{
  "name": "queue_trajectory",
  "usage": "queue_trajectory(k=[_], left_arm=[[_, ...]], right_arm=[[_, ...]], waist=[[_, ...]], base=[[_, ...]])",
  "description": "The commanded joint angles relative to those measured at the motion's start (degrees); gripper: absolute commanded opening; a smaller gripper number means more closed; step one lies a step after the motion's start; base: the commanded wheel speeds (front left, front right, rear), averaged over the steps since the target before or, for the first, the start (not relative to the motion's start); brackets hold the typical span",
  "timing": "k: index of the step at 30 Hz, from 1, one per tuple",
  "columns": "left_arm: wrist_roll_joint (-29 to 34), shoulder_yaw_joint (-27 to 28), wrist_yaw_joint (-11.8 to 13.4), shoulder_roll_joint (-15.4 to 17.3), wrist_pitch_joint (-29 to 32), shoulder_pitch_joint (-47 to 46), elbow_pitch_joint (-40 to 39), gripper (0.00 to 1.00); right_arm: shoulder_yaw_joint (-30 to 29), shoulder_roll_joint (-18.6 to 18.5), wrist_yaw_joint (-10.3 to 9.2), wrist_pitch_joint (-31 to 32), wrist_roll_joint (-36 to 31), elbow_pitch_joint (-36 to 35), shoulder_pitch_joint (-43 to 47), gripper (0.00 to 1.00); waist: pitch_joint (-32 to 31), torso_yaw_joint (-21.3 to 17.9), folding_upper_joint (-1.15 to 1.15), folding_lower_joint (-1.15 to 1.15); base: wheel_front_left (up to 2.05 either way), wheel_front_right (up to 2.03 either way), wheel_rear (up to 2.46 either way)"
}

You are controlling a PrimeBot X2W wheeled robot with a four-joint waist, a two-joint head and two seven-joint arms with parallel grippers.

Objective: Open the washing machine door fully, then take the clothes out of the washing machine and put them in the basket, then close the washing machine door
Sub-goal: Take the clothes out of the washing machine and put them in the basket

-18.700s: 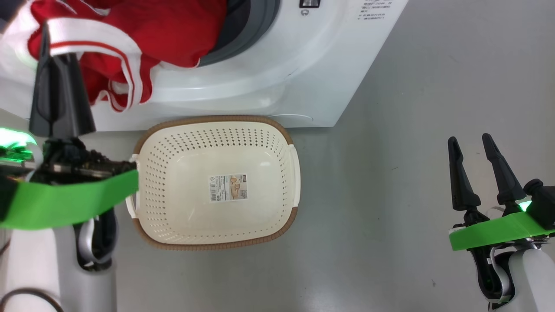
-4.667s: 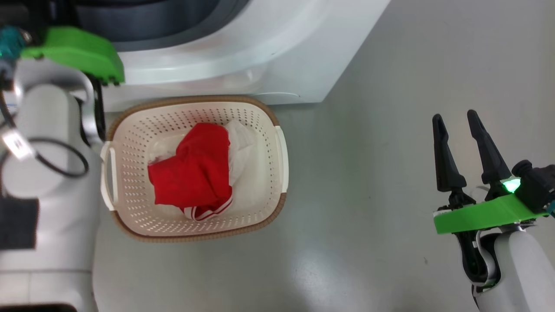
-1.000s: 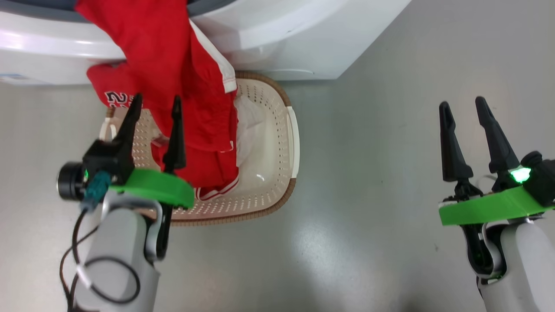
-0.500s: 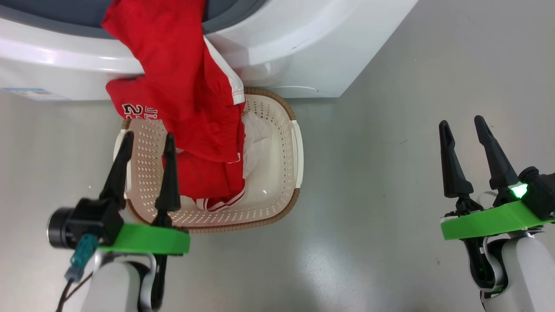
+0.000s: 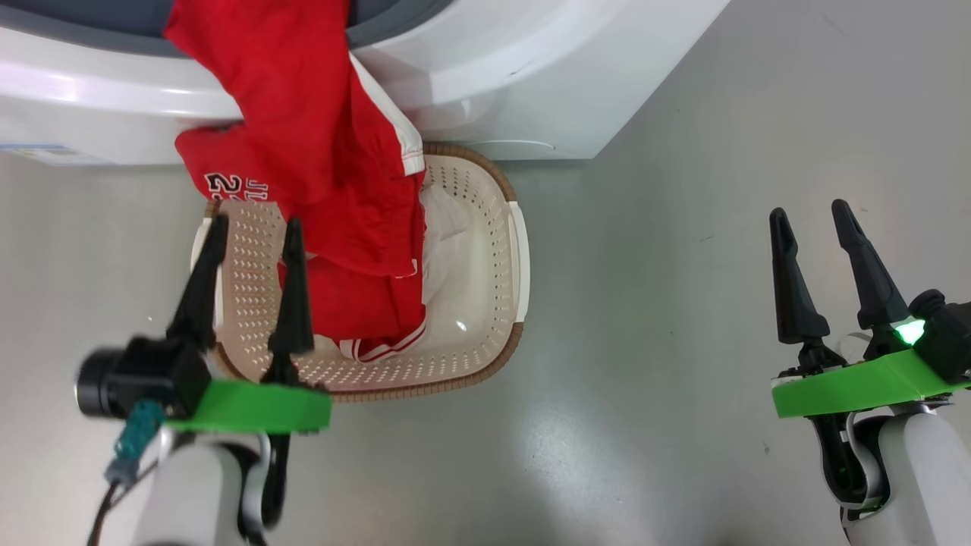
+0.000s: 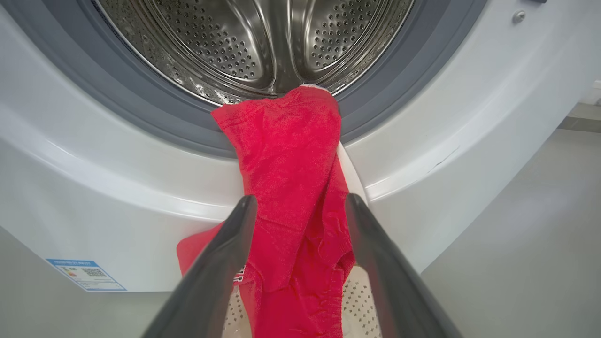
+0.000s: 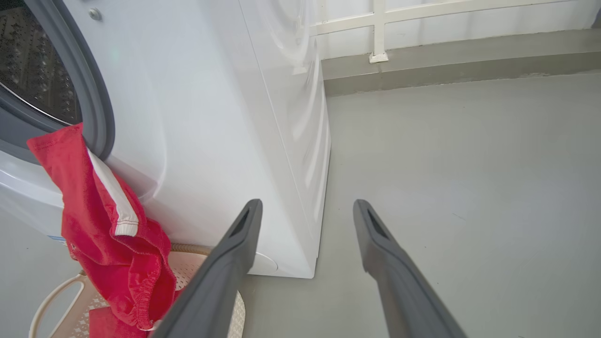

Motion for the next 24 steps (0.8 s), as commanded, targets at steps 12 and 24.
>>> queue_trajectory(k=[12,24], left_arm=[[3.32,-0.03,-2.27,1.24,-0.27,-15.11,11.49,1.0],[2.52,-5.3,1.03,1.24,-0.27,-30.7,29.31,1.0]], right_arm=[[1.34,0.03,0.37,-0.37,-0.29,-1.32,-0.88,1.0],[2.02,0.74,0.37,-0.37,-0.21,-1.41,-2.45,1.0]], waist=[[2.13,-0.36,0.0,0.0],[4.22,-1.63,0.0,0.0]], base=[[0.0,0.0,0.0],[0.0,0.0,0.0]])
